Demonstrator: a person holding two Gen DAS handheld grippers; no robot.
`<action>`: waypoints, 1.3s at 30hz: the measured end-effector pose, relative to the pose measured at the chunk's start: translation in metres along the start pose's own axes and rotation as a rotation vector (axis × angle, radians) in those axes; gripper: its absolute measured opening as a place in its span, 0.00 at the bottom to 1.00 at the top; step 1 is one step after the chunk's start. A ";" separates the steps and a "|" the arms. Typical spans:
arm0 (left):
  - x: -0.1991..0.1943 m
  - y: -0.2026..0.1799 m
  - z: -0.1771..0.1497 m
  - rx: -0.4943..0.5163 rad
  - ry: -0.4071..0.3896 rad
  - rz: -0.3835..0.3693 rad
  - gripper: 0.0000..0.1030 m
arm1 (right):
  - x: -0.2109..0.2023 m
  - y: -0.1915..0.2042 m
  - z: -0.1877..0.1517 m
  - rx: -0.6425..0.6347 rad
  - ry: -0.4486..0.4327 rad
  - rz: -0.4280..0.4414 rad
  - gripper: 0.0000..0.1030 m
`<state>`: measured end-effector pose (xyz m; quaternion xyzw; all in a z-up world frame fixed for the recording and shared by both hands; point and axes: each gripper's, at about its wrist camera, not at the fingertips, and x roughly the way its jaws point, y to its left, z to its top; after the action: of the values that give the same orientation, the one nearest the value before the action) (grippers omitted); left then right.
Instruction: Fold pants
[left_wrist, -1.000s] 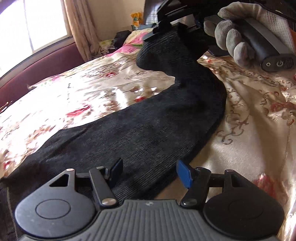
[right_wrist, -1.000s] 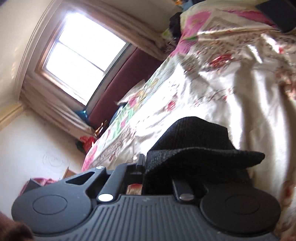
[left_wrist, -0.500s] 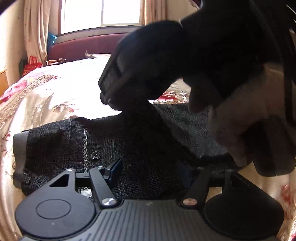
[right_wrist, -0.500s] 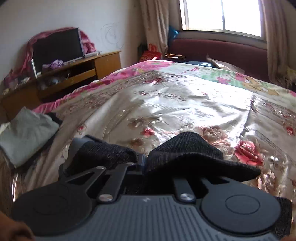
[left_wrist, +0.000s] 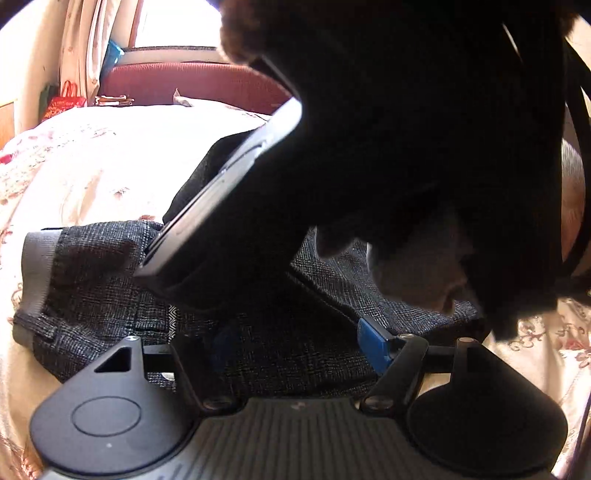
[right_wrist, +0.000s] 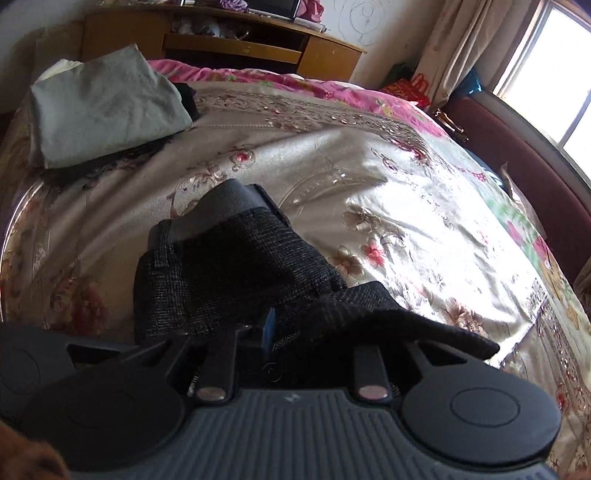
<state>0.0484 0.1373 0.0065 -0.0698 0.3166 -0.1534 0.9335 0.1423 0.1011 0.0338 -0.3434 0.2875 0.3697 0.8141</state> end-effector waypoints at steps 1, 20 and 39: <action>0.000 0.003 0.000 -0.014 0.002 -0.018 0.82 | 0.000 0.001 0.002 -0.027 0.005 -0.006 0.23; -0.070 -0.029 -0.024 0.084 -0.193 0.039 0.82 | -0.011 0.030 0.031 -0.306 -0.018 0.107 0.31; -0.065 -0.046 -0.015 0.122 -0.162 0.015 0.83 | 0.011 0.033 0.041 -0.053 0.015 0.143 0.48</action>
<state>-0.0213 0.1151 0.0420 -0.0228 0.2305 -0.1593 0.9597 0.1314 0.1531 0.0389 -0.3462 0.3074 0.4318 0.7741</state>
